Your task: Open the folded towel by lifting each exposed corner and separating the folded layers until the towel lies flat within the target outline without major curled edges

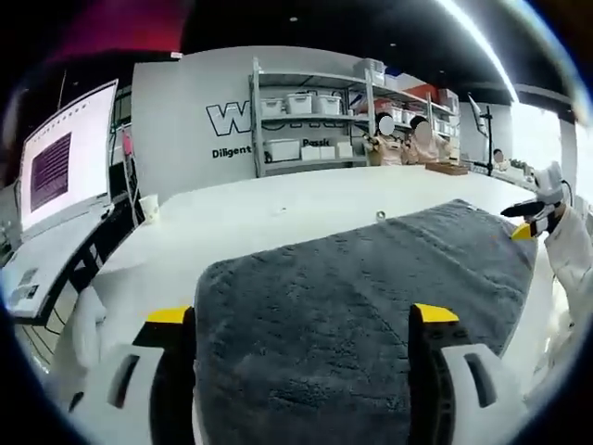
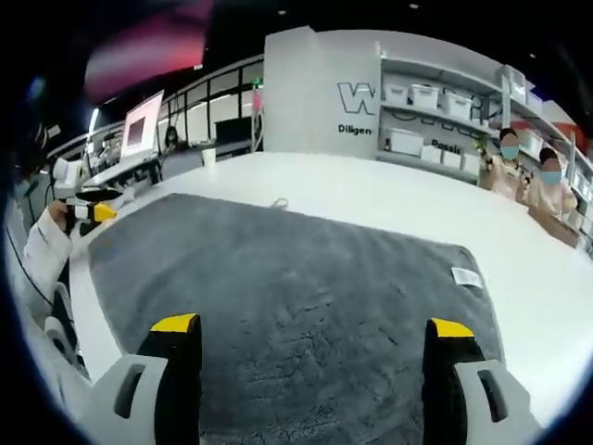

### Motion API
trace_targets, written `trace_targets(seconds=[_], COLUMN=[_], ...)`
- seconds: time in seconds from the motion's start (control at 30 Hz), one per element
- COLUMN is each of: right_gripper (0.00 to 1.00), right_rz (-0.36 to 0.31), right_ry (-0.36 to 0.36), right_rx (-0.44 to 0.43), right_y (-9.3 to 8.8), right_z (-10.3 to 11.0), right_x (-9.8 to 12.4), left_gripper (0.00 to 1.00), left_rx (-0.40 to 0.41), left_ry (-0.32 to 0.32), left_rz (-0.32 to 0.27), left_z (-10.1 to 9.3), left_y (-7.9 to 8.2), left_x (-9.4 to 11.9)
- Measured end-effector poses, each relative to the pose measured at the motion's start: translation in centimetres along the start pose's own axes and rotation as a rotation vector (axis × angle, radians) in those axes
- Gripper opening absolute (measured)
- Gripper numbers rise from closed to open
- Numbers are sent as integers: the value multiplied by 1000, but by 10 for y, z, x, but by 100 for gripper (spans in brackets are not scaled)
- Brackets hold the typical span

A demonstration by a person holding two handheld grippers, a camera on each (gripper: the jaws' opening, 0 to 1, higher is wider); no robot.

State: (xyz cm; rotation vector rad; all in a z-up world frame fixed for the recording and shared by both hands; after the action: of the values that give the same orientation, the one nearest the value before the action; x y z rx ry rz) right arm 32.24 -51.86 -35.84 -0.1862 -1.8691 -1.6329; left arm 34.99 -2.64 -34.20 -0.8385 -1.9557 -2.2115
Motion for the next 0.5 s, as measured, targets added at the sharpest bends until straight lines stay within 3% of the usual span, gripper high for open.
trace_targets(seconds=[0.27,0.5], right_gripper=[99,99], right_rz=[-15,-13], right_ry=[-7,-6], right_rx=[53,109], right_y=[26,46], right_z=[-1,1], right_x=[-17,-32], left_gripper=[99,99], left_rx=[24,38], left_ry=[-78,-61], left_rz=[-18,-24], left_z=[1,5], left_y=[13,20], left_x=[-21,-42])
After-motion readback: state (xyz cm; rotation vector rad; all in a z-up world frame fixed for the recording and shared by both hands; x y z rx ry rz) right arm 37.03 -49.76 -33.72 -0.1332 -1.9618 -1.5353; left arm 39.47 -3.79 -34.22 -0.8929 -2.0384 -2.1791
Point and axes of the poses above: the point that each gripper's makers call its tool centre point, and the gripper's own axes: x roughly backward along the fingers, z roughly to its left, y roughly out of its top, the point moved 8 cm from there along x, roughly backward along the fingers, and after that the axes turned 4 degrees about z, right-handed, at the moved point
